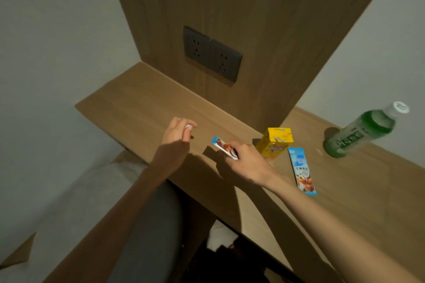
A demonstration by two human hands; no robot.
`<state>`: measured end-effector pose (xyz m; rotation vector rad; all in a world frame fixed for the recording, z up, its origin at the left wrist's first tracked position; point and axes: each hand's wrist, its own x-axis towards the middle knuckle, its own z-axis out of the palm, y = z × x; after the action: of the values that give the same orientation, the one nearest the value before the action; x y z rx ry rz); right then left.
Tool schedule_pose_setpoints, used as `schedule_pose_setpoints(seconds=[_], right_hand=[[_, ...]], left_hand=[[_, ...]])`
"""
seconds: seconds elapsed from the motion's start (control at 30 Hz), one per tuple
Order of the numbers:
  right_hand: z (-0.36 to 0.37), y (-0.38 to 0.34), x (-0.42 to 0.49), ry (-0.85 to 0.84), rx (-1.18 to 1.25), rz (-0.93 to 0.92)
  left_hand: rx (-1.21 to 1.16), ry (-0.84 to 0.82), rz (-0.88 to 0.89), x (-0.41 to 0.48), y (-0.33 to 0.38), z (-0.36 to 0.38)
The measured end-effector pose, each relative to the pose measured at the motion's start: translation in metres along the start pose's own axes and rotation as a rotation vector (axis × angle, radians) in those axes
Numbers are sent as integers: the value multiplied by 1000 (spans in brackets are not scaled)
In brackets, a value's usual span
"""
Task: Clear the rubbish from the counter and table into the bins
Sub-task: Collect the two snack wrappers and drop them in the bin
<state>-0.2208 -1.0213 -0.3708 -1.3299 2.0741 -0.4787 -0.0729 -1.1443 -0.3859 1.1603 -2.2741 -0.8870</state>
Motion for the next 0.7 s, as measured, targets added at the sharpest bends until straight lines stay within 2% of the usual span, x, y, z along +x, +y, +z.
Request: schedule_pose_setpoints(seconds=[0.13, 0.4, 0.57, 0.7], right_hand=[[-10, 30, -40, -49, -22, 30], [-52, 129, -97, 10, -33, 197], [-85, 186, -124, 84, 45, 258], [-97, 218, -134, 103, 109, 337]], left_hand=[[-30, -83, -59, -39, 30, 27], [-16, -258, -42, -94, 91, 122], [-1, -242, -122, -102, 141, 188], [43, -215, -293, -90, 158, 236]])
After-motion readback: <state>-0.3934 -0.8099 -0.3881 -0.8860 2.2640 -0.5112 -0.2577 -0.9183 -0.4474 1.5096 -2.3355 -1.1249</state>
